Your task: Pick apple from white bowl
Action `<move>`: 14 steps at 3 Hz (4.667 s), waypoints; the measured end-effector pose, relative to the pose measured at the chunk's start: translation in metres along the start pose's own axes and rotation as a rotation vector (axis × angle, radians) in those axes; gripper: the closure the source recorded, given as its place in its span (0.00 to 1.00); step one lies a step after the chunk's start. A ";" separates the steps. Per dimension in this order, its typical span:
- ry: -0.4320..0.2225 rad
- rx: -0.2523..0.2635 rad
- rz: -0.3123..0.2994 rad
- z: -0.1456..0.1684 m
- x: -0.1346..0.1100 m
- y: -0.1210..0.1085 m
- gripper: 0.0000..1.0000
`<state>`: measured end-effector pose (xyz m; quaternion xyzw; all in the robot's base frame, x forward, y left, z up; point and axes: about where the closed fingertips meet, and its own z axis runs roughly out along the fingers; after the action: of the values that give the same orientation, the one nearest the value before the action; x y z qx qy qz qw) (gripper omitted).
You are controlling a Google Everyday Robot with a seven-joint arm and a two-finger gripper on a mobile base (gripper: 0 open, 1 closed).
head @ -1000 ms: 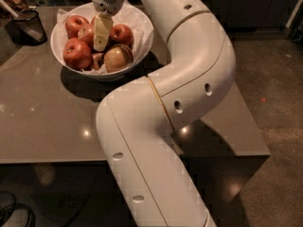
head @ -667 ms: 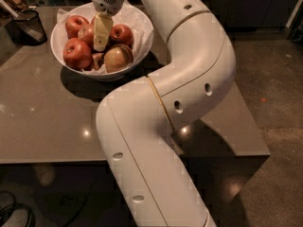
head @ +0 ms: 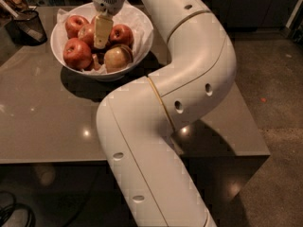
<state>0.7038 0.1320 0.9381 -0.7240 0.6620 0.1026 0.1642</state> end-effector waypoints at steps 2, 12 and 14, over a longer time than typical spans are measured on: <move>0.000 0.000 0.000 0.000 0.000 0.000 1.00; -0.005 0.160 0.207 -0.044 0.048 -0.023 0.00; -0.001 0.225 0.221 -0.052 0.033 -0.031 0.00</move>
Offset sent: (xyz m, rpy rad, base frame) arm 0.0000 0.0000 0.0000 0.0000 0.0000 0.0000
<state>0.7347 0.0836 0.9775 -0.6238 0.7449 0.0456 0.2322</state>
